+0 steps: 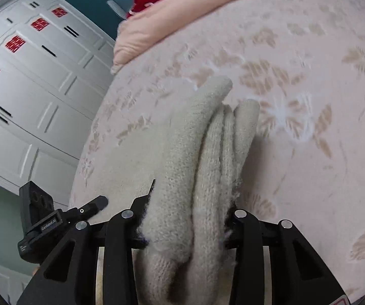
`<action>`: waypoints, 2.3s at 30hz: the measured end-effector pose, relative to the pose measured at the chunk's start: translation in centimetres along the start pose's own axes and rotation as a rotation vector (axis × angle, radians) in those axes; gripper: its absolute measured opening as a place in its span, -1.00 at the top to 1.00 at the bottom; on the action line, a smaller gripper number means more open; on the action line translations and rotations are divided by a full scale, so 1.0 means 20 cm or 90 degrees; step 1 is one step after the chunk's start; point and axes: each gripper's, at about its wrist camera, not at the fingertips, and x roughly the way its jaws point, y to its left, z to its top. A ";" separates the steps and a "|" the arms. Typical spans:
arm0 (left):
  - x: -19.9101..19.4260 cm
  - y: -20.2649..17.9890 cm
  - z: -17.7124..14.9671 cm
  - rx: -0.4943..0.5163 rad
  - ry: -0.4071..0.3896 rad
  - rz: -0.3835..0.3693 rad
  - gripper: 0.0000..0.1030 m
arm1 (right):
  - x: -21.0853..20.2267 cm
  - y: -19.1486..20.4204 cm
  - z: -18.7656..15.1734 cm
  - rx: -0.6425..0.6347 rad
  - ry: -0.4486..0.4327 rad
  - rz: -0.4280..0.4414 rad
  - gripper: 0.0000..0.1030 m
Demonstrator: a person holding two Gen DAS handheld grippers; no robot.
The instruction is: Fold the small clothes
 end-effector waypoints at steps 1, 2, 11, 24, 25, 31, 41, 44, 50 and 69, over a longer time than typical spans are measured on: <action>-0.03 -0.06 0.00 0.025 -0.015 -0.004 0.05 | -0.03 0.01 0.01 -0.016 -0.016 -0.007 0.26; -0.05 -0.09 0.00 0.036 -0.023 -0.008 0.04 | -0.02 -0.01 0.01 -0.024 -0.018 -0.025 0.20; -0.02 -0.05 -0.12 0.093 -0.035 0.157 -0.18 | -0.16 -0.21 -0.09 -0.034 -0.038 -0.156 0.24; 0.12 -0.24 -0.45 0.263 0.012 0.331 -0.40 | -0.16 -0.08 -0.30 -0.121 0.002 -0.178 0.51; 0.12 -0.24 -0.46 0.261 0.016 0.334 -0.40 | -0.15 -0.08 -0.31 -0.133 0.015 -0.182 0.47; 0.11 -0.27 -0.51 0.250 0.018 0.343 -0.41 | -0.04 -0.20 -0.40 -0.109 0.063 -0.207 0.45; 0.06 -0.37 -0.55 0.269 0.003 0.357 -0.48 | -0.14 -0.10 -0.27 -0.100 0.011 -0.178 0.33; 0.05 -0.38 -0.57 0.274 0.004 0.363 -0.49 | 0.10 -0.21 -0.35 -0.108 0.108 -0.223 0.27; 0.05 -0.39 -0.60 0.281 0.007 0.374 -0.52 | -0.13 -0.11 -0.30 -0.070 0.039 -0.174 0.24; -0.06 -0.25 -0.42 0.138 -0.022 0.255 -0.72 | -0.06 -0.20 -0.22 -0.056 0.051 -0.200 -0.29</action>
